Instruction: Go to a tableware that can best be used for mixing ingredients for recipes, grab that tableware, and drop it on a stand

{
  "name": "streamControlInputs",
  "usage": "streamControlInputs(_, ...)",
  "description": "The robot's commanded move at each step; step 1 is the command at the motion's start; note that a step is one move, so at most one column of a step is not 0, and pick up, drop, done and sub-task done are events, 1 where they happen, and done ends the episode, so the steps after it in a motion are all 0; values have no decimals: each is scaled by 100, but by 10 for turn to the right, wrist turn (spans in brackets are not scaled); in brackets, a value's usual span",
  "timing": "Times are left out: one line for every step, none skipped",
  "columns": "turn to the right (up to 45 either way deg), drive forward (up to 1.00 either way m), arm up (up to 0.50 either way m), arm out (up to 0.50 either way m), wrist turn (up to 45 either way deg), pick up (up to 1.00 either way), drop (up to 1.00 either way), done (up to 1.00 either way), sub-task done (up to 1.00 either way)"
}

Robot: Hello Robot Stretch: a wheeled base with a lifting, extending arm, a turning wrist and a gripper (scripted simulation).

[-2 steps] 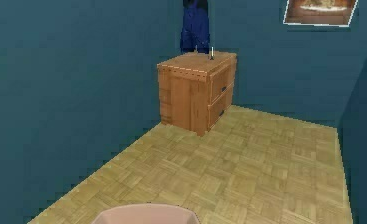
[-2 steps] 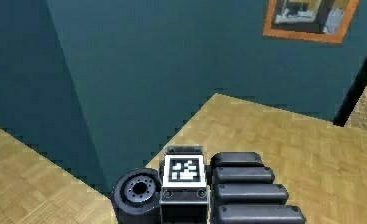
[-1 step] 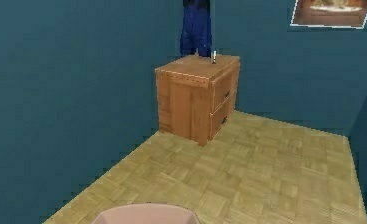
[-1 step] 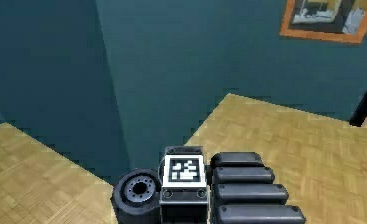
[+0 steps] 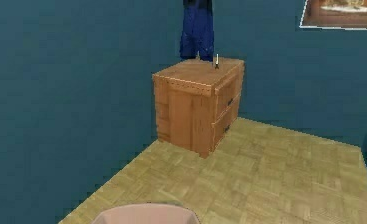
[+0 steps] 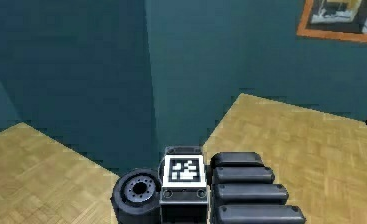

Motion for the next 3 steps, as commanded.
streamControlInputs(330, 0, 0, 0, 0, 0, 0, 0, 0)
streamControlInputs(0, 100, 0, 0, 0, 0, 0, 0, 0)
streamControlInputs(30, 0, 0, 0, 0, 0, 0, 0, 0)
